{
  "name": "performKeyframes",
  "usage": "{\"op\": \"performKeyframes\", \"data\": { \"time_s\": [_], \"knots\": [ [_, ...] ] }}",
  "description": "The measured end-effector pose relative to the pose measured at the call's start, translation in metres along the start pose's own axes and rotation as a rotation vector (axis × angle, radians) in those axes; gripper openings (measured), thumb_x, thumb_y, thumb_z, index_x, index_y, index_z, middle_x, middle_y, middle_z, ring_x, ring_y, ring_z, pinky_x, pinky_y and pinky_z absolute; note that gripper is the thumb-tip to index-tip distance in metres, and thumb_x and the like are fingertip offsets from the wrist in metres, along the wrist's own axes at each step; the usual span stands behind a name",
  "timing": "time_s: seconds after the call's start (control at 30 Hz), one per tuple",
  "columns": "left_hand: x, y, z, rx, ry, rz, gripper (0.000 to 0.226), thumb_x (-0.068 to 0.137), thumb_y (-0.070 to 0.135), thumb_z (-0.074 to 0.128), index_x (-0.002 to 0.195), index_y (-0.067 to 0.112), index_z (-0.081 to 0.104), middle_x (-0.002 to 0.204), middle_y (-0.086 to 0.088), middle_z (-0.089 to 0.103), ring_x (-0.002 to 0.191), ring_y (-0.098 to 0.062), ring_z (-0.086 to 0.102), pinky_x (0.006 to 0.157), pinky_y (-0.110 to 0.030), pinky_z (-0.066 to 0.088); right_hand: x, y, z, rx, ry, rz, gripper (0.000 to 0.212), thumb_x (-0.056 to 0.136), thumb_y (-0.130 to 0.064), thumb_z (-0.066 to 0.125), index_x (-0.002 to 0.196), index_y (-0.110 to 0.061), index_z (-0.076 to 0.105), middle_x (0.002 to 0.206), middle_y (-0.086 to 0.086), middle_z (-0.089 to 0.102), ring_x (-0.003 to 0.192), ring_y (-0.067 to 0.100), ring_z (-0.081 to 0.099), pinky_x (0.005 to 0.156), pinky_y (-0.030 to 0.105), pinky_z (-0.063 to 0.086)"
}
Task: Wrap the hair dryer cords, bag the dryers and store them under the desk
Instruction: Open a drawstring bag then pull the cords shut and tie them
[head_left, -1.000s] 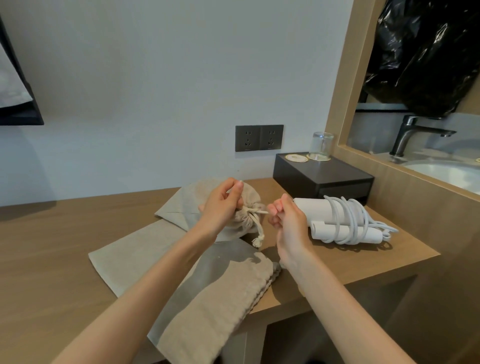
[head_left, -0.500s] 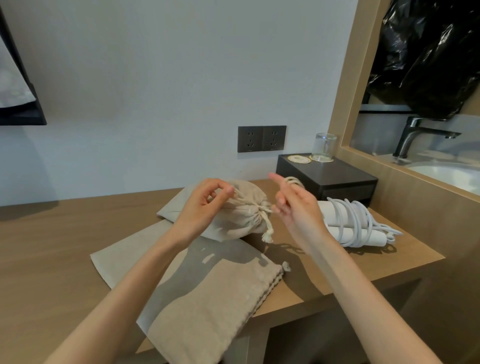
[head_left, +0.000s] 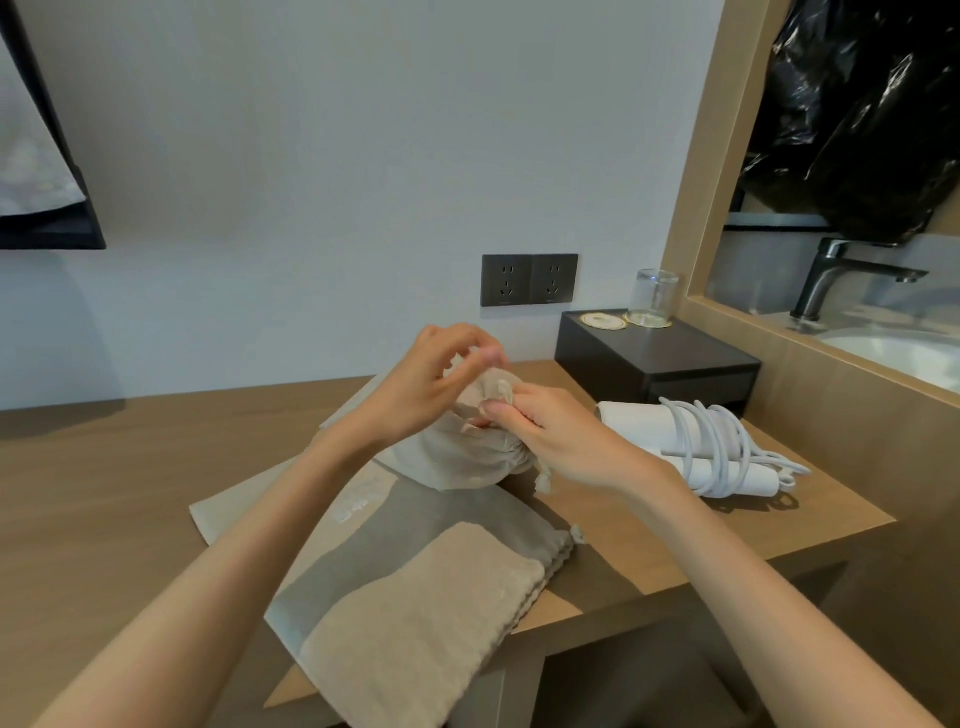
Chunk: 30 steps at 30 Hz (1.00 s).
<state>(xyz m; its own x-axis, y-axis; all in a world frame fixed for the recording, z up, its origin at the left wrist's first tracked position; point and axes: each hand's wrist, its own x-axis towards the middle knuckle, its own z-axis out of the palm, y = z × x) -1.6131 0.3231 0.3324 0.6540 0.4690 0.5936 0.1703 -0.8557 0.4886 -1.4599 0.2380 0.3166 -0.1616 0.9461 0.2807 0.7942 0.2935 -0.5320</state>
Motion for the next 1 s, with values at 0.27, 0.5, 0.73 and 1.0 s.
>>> {"op": "performKeyframes", "data": {
  "time_s": [0.27,0.5,0.73,1.0],
  "knots": [
    [0.007,-0.017,-0.006,0.293,-0.285,0.032,0.049,0.096,0.005,0.048,0.115,0.049,0.051,0.130,0.007,0.046,0.115,-0.022,0.034,0.101,-0.029,0.021,-0.006,0.010,-0.009,-0.050,-0.084,-0.027,0.049,0.102,-0.032,0.034,0.101,0.007,0.063,0.086,0.012,0.049,0.082,0.016,0.045,0.074,0.033,0.038],
    [-0.003,-0.019,-0.005,0.290,-0.313,-0.023,0.027,0.088,0.029,0.063,0.103,0.048,0.052,0.134,0.007,0.042,0.120,-0.021,0.027,0.099,-0.026,0.019,-0.010,0.019,-0.008,-0.001,-0.067,-0.037,0.043,0.099,-0.034,0.038,0.098,-0.002,0.067,0.092,0.010,0.053,0.084,0.018,0.048,0.080,0.049,0.042],
    [-0.003,-0.022,0.003,0.381,-0.328,0.016,0.025,0.088,0.036,0.061,0.114,0.036,0.060,0.135,0.006,0.042,0.118,-0.019,0.026,0.103,-0.034,0.026,-0.009,0.023,-0.009,0.047,-0.071,-0.085,0.030,0.100,-0.025,0.041,0.102,-0.044,0.065,0.095,0.006,0.055,0.089,0.015,0.048,0.080,0.042,0.044],
    [-0.011,-0.026,-0.001,0.182,-0.036,0.048,0.003,0.089,0.027,0.060,0.091,0.024,0.060,0.122,0.009,0.056,0.112,-0.009,0.036,0.092,-0.019,0.027,-0.012,0.027,-0.013,0.167,-0.012,-0.056,0.039,0.101,-0.019,0.039,0.098,-0.046,0.067,0.078,-0.015,0.047,0.077,0.002,0.046,0.070,0.016,0.035]
  ]
}}
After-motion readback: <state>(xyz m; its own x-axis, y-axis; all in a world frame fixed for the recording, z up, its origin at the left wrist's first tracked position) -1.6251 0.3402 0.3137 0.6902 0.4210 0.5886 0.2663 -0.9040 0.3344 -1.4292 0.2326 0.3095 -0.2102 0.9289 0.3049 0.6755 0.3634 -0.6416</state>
